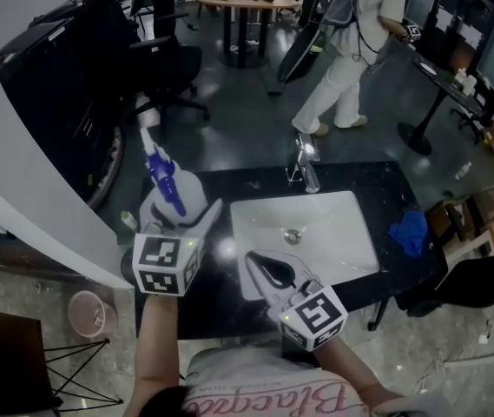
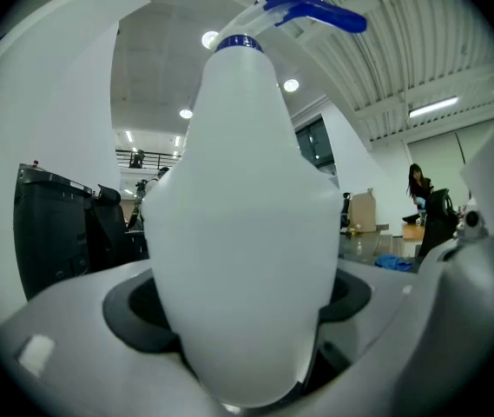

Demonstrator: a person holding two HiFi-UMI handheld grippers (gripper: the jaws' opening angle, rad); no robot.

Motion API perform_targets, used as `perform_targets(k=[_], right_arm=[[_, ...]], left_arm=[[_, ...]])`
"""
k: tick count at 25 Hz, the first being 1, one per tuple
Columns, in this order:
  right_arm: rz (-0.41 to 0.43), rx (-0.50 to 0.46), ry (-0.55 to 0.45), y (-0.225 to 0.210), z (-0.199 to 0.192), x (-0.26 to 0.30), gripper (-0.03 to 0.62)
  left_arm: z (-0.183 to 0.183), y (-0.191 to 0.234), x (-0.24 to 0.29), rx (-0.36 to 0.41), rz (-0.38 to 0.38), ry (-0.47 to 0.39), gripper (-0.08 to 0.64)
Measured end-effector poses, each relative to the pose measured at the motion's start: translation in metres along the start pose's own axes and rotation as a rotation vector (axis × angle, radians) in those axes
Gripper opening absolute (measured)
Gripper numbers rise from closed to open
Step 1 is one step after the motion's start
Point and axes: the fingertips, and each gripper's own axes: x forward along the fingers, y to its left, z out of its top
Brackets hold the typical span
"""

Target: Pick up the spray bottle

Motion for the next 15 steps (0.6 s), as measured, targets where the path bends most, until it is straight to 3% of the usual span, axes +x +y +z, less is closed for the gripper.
perform_targets(k=[15], right_arm=[[-0.008,-0.020,-0.058,0.004,0.020,-0.016,0.000]], left_arm=[[0.015,-0.047,-0.069,-0.024,-0.086,-0.028,0.423]])
